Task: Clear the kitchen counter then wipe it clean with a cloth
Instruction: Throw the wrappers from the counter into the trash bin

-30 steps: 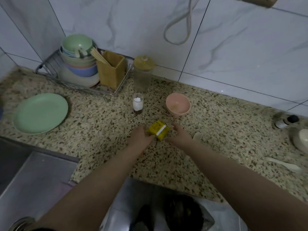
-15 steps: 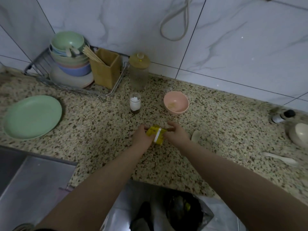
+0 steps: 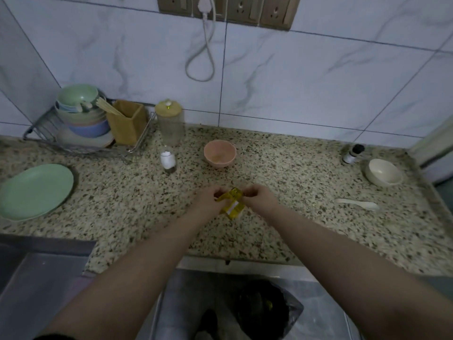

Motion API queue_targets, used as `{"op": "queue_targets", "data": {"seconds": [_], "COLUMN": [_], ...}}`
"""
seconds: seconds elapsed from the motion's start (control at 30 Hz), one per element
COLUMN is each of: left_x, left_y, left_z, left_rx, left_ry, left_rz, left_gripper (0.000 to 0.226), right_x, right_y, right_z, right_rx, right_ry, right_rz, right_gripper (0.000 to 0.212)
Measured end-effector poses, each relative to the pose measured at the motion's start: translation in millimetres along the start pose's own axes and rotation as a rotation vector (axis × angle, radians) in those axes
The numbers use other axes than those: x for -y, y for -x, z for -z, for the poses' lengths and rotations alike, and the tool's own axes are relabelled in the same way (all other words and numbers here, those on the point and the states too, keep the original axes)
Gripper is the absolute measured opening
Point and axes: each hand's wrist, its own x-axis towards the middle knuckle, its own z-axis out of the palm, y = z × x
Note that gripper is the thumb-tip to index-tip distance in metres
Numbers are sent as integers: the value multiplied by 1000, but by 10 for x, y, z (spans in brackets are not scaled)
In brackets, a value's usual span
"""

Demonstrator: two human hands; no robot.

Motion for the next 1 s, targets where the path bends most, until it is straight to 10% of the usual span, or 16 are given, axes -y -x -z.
{"op": "queue_targets", "data": {"seconds": [1.0], "left_x": [11], "left_y": [1531], "left_z": [-2453], "left_rx": [183], "left_ry": [-173], "left_rz": [-40], "left_gripper": [8], "right_x": [-2673], "right_y": [1755], "right_z": [1125], "right_rx": [45], "right_ry": [-168], "right_rz": [-191], "right_gripper": [13]}}
